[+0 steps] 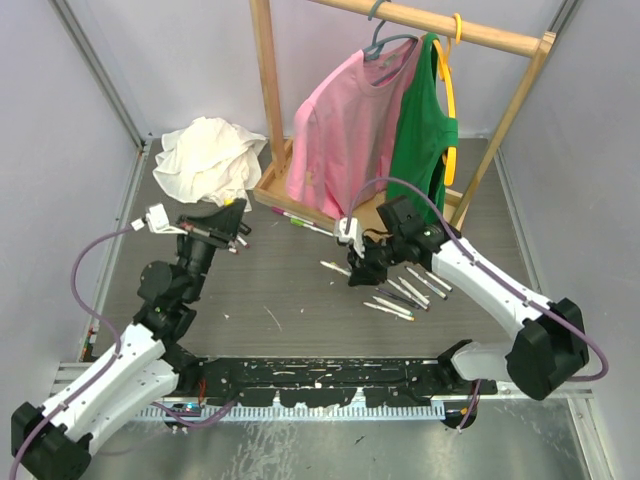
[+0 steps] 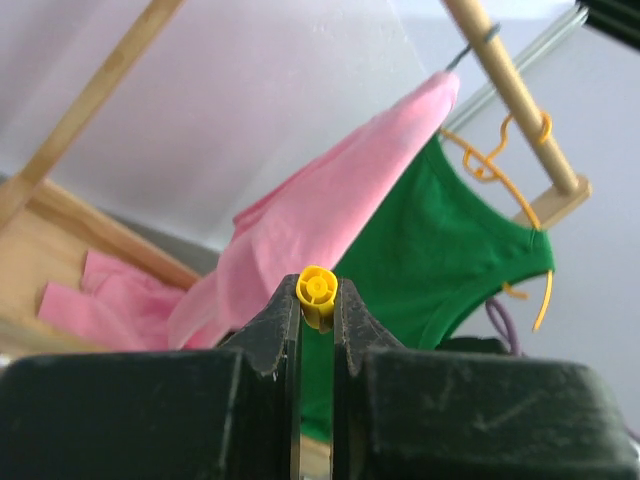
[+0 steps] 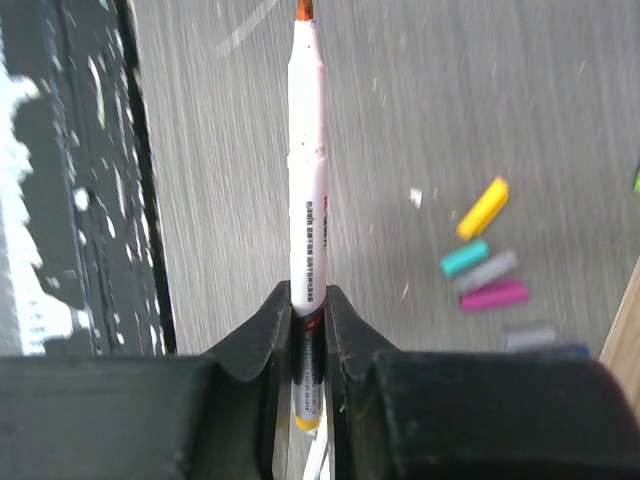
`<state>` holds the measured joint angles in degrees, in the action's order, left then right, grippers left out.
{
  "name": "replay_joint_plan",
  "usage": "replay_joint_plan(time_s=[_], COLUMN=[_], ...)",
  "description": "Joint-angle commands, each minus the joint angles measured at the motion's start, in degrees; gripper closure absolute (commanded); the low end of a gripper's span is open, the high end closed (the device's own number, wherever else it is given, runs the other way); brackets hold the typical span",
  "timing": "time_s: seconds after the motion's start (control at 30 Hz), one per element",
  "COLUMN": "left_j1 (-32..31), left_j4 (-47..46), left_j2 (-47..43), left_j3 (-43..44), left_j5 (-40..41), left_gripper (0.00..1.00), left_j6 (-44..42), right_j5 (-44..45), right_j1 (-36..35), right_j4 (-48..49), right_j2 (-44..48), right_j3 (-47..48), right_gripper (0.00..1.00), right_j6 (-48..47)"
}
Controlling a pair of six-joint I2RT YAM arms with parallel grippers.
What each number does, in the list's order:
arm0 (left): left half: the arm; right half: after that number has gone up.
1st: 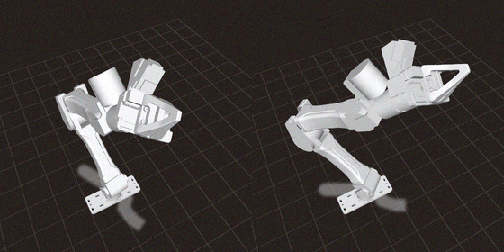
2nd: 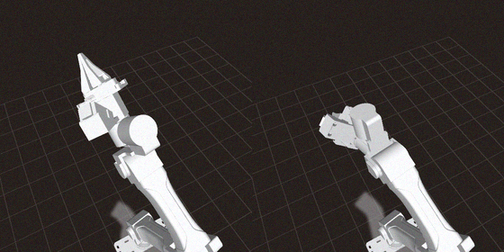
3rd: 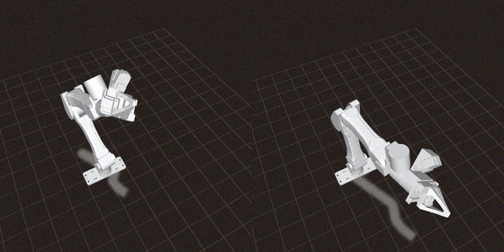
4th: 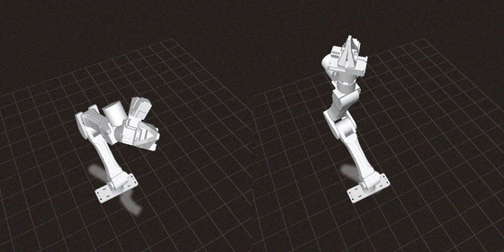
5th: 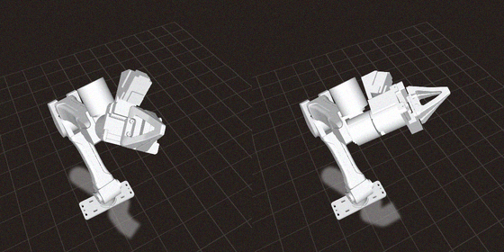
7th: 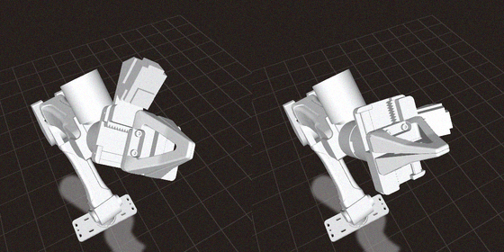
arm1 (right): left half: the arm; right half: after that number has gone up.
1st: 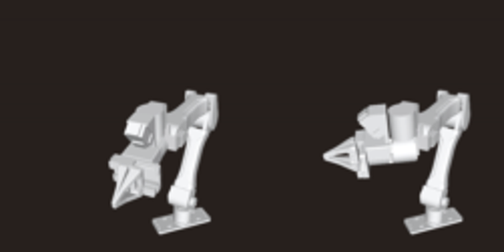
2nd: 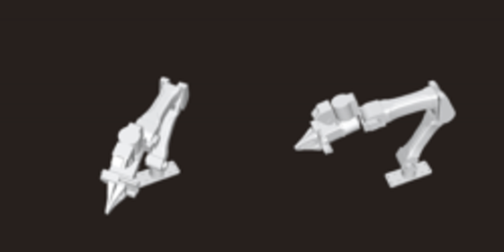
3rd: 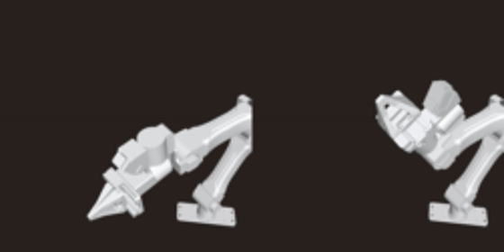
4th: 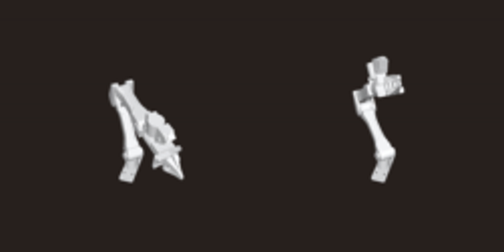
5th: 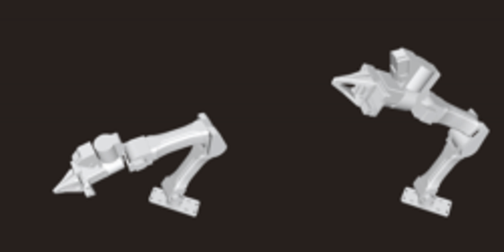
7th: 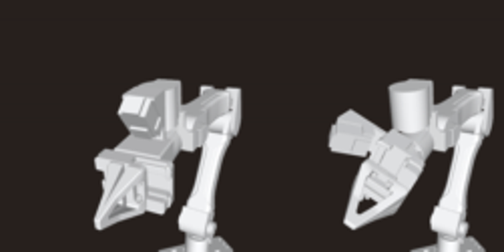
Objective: Open the pen caps
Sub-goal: Open the pen cap from the pen.
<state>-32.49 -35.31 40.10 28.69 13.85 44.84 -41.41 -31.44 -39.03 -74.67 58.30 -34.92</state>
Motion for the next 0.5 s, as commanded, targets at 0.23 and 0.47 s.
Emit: replay_joint_plan(time_s=[0.23, 0.47], left_j1=[0.23, 0.17], left_j4=[4.4, 4.83], left_j2=[-7.16, -3.81], left_j3=[-19.32, -19.89], left_j5=[-8.44, -9.25], left_gripper=[1.0, 1.0], left_j6=[10.86, 12.34], right_j5=[18.97, 23.75], right_j1=[-2.14, -6.62], right_j4=[-10.45, -6.31], right_j2=[5.41, -1.08], right_j3=[-16.0, -17.5], right_gripper=[0.96, 0.91], right_j6=[-10.52, -5.21])
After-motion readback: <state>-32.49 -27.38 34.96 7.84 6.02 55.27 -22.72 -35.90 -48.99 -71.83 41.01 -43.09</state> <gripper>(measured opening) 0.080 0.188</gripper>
